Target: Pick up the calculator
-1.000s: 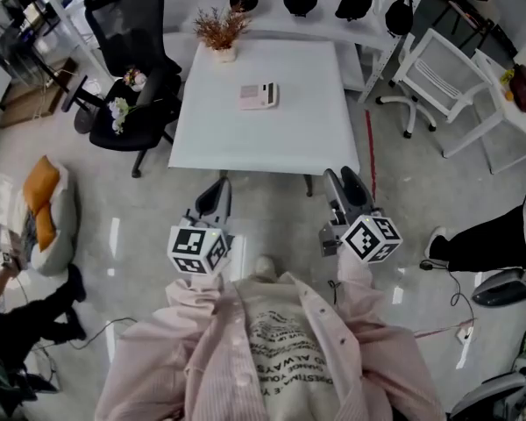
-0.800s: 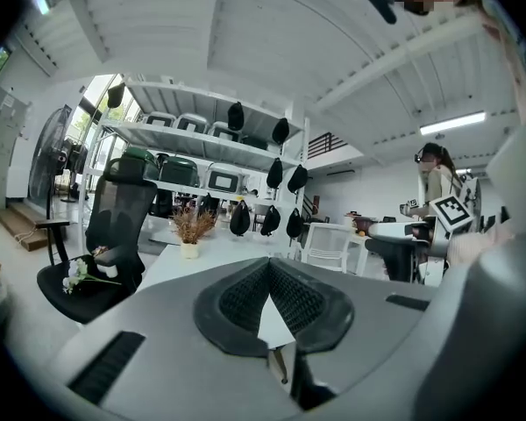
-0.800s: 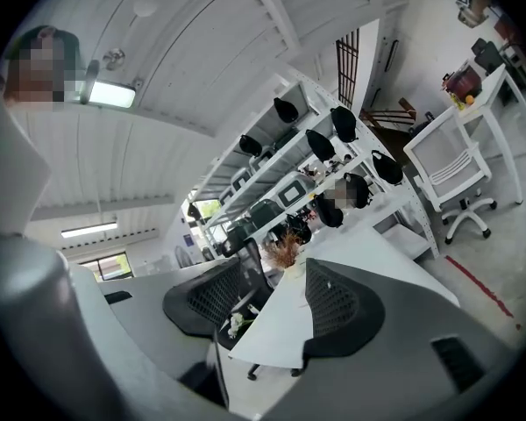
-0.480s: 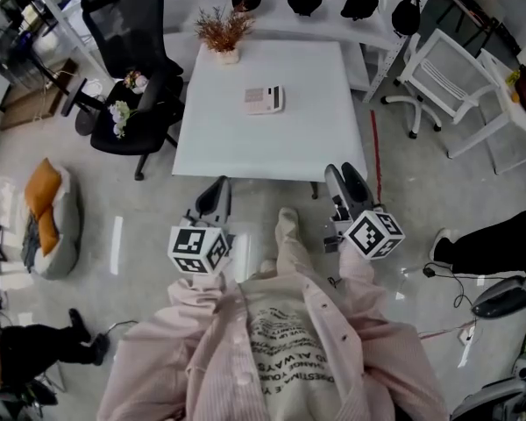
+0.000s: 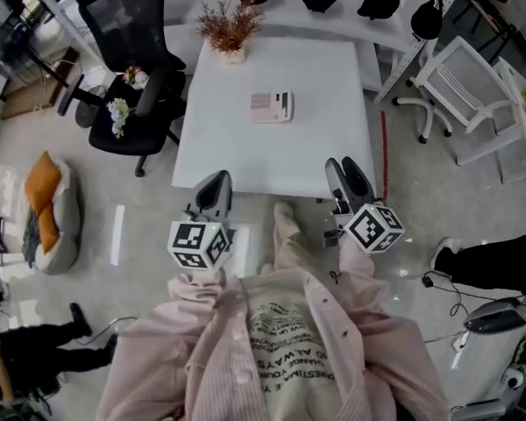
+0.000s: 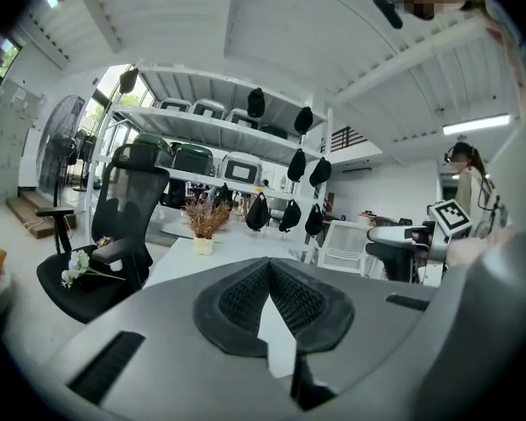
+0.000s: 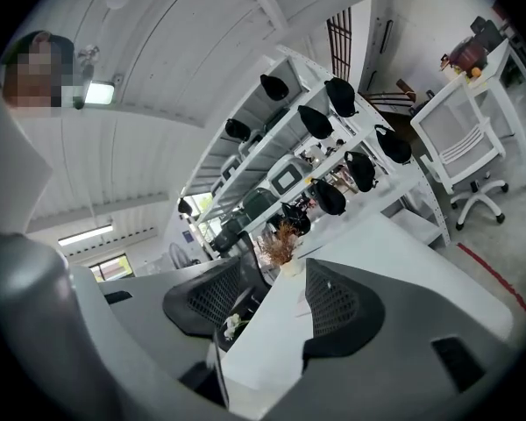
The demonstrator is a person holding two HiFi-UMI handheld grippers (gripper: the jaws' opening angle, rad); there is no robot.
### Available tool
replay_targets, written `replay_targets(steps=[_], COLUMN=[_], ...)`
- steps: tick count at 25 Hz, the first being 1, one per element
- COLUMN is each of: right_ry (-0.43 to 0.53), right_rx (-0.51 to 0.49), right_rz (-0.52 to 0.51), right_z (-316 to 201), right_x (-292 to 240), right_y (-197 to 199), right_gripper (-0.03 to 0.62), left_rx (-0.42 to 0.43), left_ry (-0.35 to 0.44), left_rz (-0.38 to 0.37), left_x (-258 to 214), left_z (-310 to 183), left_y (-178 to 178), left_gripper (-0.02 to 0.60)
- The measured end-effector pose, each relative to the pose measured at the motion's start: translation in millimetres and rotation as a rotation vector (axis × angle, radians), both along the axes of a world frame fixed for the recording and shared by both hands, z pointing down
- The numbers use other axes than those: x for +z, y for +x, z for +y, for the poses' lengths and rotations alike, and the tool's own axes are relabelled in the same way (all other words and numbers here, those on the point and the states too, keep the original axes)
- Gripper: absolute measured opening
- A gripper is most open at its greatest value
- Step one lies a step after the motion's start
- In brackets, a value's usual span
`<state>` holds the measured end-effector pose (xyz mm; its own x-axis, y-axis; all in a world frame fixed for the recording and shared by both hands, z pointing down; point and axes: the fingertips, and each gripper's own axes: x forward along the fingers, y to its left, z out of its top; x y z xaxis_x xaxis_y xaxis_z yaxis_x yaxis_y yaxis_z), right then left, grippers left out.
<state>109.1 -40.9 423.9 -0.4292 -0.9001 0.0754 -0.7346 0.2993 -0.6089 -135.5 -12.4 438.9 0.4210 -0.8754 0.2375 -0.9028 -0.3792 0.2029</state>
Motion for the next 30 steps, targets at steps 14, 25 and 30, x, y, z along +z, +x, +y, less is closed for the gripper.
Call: replay_targets(steps=[14, 25, 30], right_ry=[-0.119, -0.163, -0.192], right_rx=[-0.099, -0.149, -0.182], right_rz=[-0.005, 0.005, 0.010], right_z=[-108, -172, -192], right_x=[36, 55, 68], right_y=[-11, -10, -13], right_gripper=[0.202, 0.202, 0.202], left_rx=[-0.012, -0.060, -0.083], left_ry=[-0.073, -0.110, -0.127], left_rz=[0.026, 0.023, 0.029], left_x=[23, 34, 42], left_z=[-100, -154, -178], left_y=[16, 18, 19], left_gripper=[0.002, 0.002, 0.002])
